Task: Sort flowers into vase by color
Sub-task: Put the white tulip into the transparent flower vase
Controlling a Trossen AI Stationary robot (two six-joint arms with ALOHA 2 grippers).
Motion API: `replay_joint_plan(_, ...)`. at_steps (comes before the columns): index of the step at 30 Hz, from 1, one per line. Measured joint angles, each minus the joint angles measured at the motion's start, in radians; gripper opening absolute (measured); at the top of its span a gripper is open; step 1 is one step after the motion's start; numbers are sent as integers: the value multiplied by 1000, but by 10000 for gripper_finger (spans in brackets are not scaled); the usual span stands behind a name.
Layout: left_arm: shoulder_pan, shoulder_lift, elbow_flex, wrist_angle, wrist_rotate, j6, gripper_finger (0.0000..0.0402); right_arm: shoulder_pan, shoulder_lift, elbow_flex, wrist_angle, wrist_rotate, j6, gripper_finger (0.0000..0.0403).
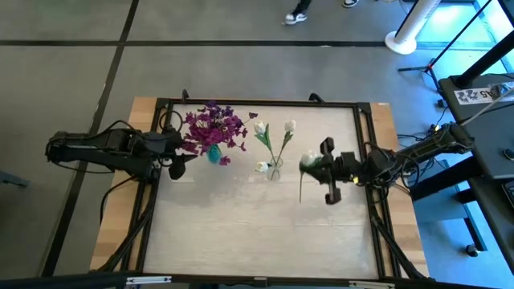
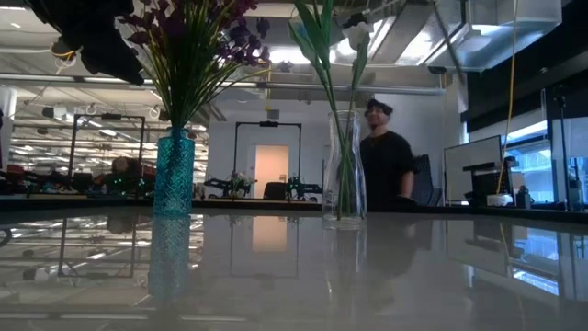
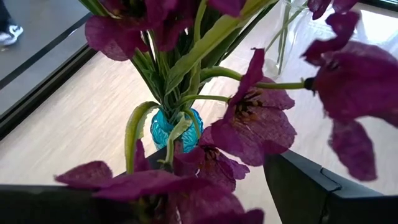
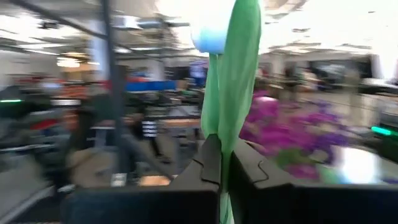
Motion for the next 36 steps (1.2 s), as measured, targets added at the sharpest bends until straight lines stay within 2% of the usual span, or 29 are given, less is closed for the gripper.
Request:
replay_joint_plan(3,0,0,0,0,0,0,213,4,39,0,64,-118,-3,7)
replay_joint_plan(6,0,0,0,0,0,0,213,4,102,0,171,-180,-20,5)
replay_joint_plan(13,0,0,0,0,0,0,213,3,239,21,356,-193,-52,5)
replay_joint_plan(21,0,0,0,0,0,0,213,3,325,142,323,-233,-168,6)
replay_joint_plan(27,0,0,0,0,0,0,213,3,326,159,277,-57,-325,4)
replay_joint_plan(31,0,0,0,0,0,0,213,-3,322,159,346,66,-345,4)
replay_joint_plan(36,0,0,0,0,0,0,213,-50,321,159,411,115,-375,4)
